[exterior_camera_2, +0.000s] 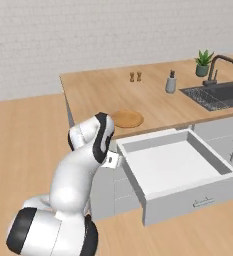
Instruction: Pick up the knife from the drawer and place it on the cutting board. Then place the meat from the plate to the cutting board.
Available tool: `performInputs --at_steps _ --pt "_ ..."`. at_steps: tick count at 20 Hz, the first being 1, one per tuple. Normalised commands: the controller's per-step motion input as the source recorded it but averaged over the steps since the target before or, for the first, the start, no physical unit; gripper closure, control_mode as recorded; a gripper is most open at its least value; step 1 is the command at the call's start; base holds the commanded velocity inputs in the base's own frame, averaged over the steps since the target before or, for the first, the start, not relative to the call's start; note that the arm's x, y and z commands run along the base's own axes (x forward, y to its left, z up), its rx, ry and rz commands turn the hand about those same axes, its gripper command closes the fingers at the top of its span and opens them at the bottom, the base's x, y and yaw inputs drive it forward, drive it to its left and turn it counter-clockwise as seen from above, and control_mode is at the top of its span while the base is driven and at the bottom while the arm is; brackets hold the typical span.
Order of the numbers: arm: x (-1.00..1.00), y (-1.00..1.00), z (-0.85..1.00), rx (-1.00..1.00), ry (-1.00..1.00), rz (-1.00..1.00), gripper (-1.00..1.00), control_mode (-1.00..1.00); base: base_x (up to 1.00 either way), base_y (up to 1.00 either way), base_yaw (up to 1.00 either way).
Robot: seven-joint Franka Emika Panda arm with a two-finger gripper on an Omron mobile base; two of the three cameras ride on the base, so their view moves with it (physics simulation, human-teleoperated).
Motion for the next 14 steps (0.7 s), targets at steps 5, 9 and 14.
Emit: performInputs --at_steps 5,9,14 --pt "0.0 0.0 0.0 0.0 0.0 0.0 1.0 1.0 -0.7 -0.06 -0.22" --pt "0.0 0.0 0.0 0.0 0.0 0.0 1.0 1.0 -0.21 -0.41 -0.46" --pt "0.0 0.0 0.0 0.0 0.0 0.0 1.0 1.0 -0.08 -0.59 -0.61"
